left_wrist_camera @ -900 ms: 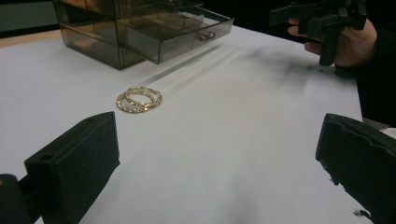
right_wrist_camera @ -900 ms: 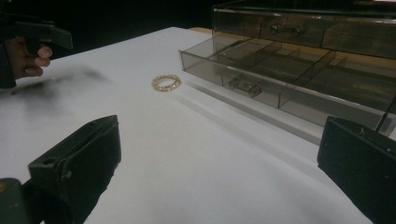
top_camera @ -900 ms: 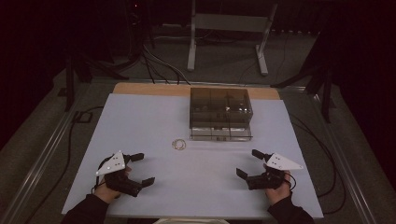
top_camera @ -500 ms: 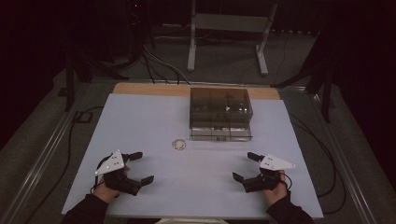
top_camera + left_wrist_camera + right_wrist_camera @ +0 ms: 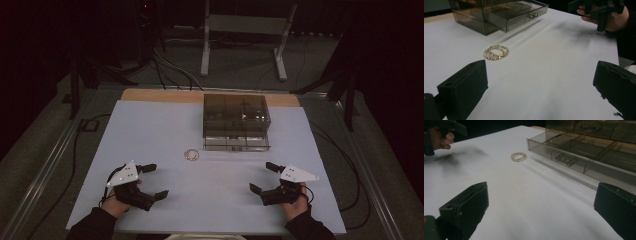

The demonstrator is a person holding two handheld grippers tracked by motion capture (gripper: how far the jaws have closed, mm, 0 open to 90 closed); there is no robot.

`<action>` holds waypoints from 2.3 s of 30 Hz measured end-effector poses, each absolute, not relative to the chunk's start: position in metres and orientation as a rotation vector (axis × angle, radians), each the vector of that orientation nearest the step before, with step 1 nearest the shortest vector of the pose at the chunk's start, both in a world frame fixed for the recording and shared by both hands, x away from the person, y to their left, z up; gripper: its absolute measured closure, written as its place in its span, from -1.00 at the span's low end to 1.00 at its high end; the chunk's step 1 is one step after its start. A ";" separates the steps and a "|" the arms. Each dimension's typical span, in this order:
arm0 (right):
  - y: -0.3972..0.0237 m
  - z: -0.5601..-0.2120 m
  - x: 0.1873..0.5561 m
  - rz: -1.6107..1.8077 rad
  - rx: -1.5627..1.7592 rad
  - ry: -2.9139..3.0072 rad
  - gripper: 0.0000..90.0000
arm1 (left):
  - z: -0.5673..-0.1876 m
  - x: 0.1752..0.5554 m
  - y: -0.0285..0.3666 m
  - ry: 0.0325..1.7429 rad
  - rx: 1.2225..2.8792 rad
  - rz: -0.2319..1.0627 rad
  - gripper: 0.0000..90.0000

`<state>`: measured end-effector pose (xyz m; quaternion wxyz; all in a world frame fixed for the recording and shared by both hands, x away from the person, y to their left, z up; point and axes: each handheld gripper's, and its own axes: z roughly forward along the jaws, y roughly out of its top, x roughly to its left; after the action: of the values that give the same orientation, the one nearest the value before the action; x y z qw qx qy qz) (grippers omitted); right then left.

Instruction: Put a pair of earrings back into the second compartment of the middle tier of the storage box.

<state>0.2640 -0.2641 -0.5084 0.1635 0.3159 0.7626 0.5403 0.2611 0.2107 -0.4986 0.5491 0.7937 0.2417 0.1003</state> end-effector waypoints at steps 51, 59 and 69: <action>-0.265 -0.508 0.262 1.530 0.920 2.189 -1.00 | -0.471 0.325 0.164 0.628 1.829 0.236 -0.98; -0.265 -0.508 0.263 1.535 0.920 2.196 -1.00 | -0.479 0.339 0.156 0.682 1.844 0.249 -0.97; -0.265 -0.509 0.263 1.539 0.922 2.200 -1.00 | -0.492 0.351 0.150 0.760 1.881 0.288 -0.97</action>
<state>0.2627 -0.2652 -0.5086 0.1507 0.3212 0.7661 0.5360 0.3514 0.1497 -0.4916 0.5195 0.7845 0.3168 0.1202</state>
